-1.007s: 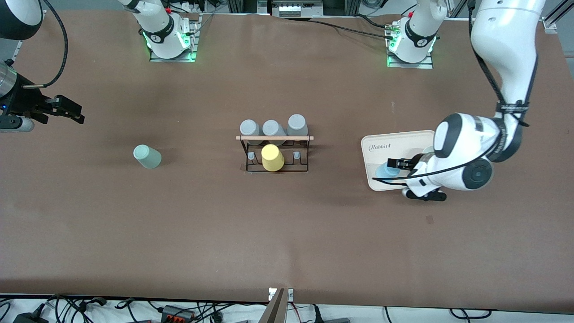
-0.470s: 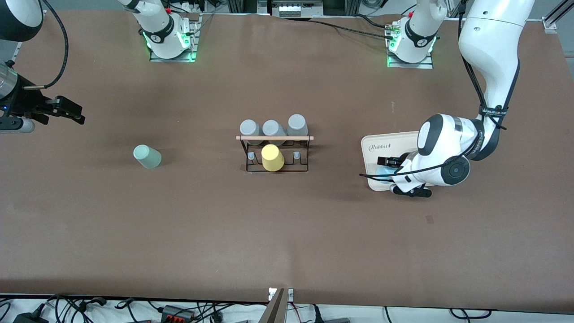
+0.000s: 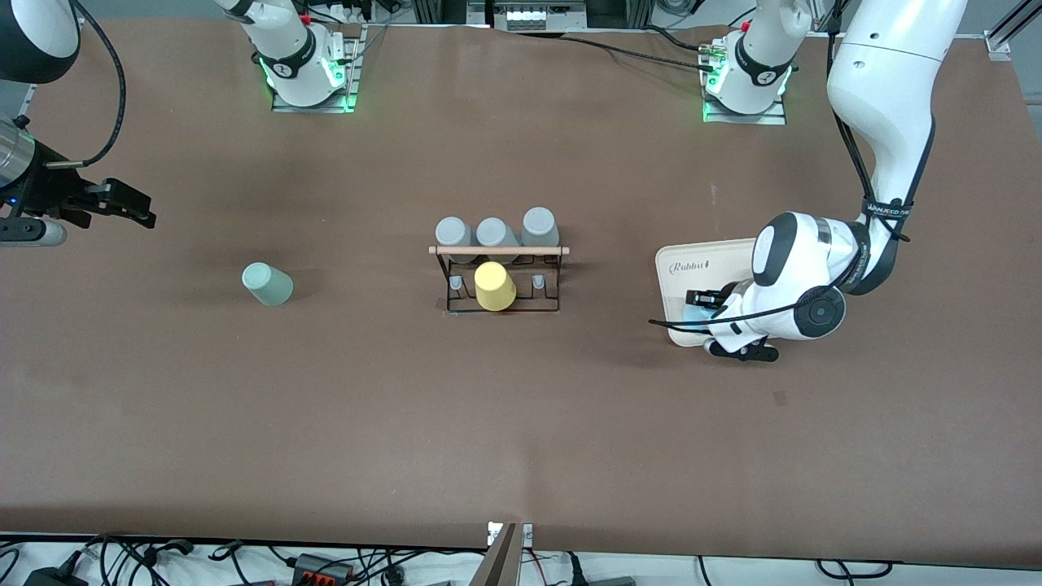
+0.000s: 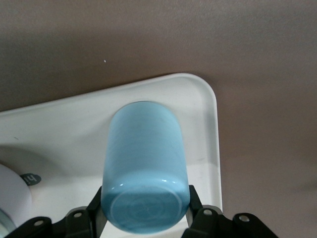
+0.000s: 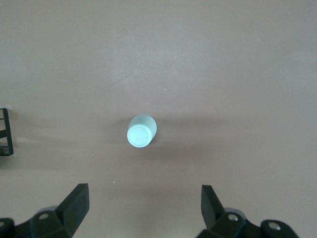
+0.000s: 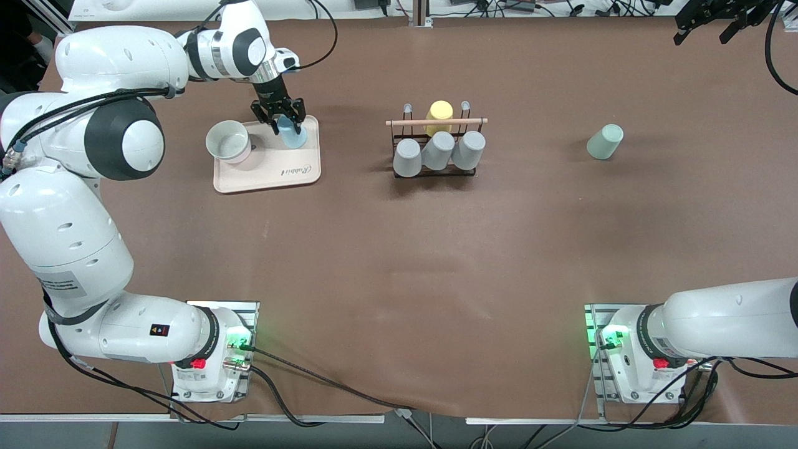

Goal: Hang scattered cups on rack with three cups
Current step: 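Close the left gripper on the light blue cup and lift it, then carry the blue cup to the rack and hang it on a front peg, then open the left gripper and withdraw while the right gripper reaches the teal cup, then grasp the pale teal cup with the right gripper and lift it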

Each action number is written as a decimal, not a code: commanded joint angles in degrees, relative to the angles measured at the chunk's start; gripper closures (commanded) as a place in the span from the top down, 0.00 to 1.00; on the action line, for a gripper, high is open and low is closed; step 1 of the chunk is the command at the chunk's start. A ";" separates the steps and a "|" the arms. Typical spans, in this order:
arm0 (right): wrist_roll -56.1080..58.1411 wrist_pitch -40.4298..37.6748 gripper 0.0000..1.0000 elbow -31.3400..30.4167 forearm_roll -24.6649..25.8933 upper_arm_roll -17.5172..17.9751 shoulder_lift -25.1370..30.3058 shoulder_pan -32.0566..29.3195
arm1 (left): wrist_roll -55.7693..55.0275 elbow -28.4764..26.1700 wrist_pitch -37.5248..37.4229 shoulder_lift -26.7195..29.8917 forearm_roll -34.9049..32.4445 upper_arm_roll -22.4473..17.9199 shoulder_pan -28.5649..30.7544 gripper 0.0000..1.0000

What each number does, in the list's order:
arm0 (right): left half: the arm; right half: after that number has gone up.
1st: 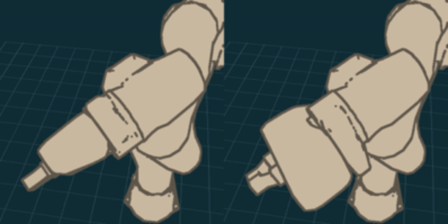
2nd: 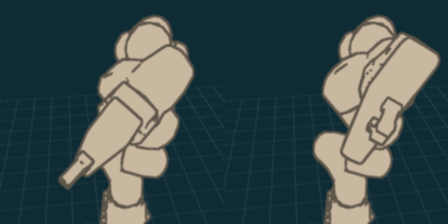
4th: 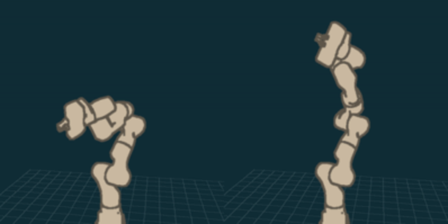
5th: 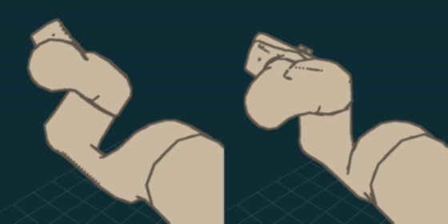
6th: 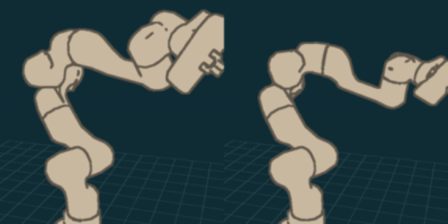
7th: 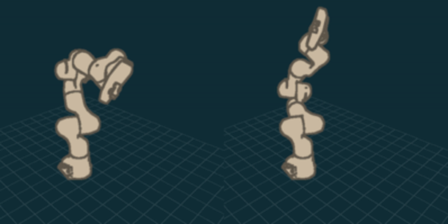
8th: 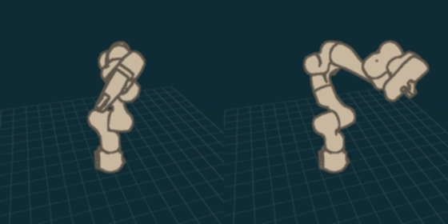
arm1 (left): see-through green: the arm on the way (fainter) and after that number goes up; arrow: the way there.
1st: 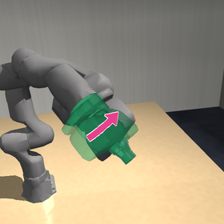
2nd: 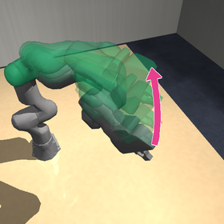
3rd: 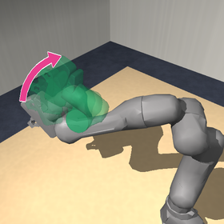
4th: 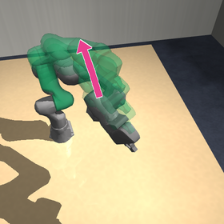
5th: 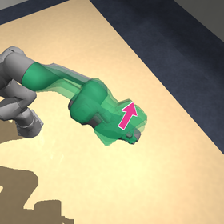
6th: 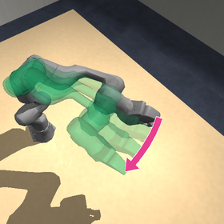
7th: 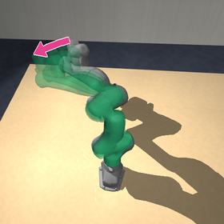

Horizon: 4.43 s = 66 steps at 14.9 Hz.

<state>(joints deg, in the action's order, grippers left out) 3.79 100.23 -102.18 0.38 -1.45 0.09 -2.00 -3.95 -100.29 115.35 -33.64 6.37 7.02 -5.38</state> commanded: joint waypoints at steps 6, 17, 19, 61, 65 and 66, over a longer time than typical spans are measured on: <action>0.78 0.23 1.00 0.14 0.41 0.22 -1.76 -0.20 | -2.27 11.76 -10.73 1.73 1.19 3.69 -0.33 0.13; -1.05 4.36 1.00 1.55 2.44 0.57 -14.58 2.35 | -41.91 26.99 -15.08 -1.25 17.10 8.62 -8.50 0.12; -4.13 5.58 1.00 1.03 2.44 0.57 -16.25 4.45 | -46.66 27.43 -12.09 -3.00 20.77 8.62 -9.64 0.12; -4.41 27.37 1.00 -15.75 1.20 0.57 -21.36 4.46 | -24.27 11.47 -35.74 28.61 -6.28 10.90 8.81 1.00; -4.41 30.82 1.00 -18.75 1.21 0.48 -21.10 4.37 | -13.13 8.89 -34.66 29.77 -6.28 11.79 9.16 1.00; -4.41 30.73 1.00 -18.93 1.29 0.48 -21.01 4.11 | -12.58 9.06 -34.66 29.68 -6.19 11.53 9.25 1.00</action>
<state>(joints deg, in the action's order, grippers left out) 0.08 129.70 -118.26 1.78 -1.05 -23.25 2.53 -21.32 -88.89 79.37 -5.86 1.52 18.53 2.86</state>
